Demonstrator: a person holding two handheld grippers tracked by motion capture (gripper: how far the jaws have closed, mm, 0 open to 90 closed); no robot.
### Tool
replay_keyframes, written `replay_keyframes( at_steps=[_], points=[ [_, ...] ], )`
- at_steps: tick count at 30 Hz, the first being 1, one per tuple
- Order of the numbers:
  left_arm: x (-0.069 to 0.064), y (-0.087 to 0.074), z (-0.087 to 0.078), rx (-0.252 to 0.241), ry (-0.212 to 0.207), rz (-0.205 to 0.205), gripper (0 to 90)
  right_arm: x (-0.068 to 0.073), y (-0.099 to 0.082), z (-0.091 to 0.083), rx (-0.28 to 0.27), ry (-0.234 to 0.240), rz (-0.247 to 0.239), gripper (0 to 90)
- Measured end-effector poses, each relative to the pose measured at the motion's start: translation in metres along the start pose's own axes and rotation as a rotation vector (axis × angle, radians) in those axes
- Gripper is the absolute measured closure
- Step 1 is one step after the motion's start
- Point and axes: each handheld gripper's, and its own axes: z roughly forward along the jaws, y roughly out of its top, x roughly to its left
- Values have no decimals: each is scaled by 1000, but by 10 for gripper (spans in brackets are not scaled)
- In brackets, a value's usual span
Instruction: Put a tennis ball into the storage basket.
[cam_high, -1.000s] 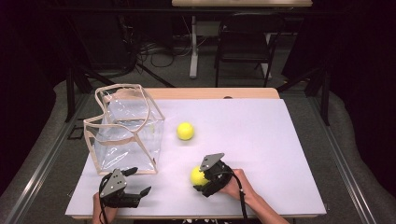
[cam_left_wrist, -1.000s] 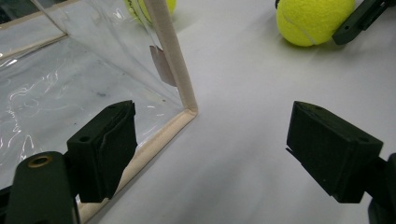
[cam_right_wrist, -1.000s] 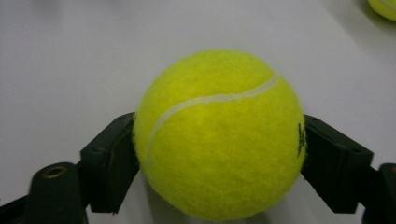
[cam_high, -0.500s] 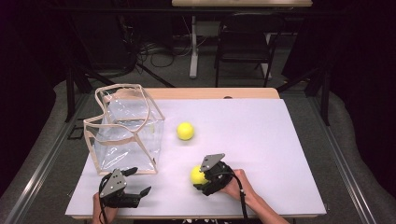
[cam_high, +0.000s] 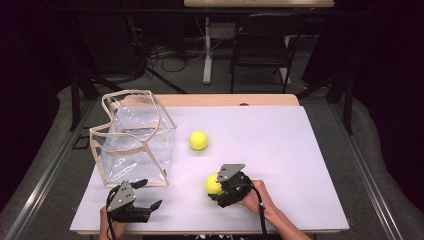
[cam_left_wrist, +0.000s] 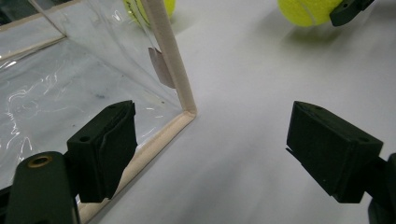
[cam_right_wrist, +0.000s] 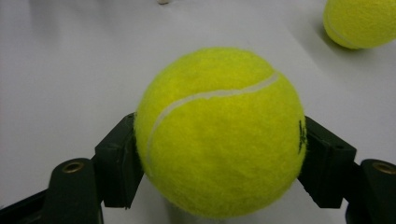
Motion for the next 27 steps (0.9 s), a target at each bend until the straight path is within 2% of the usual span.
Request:
replay_keyframes(
  at_steps=[27],
  points=[
    [0,0,0,-4,6,-1,159,-4,6,-10,-40,-53,14,262]
  ],
)
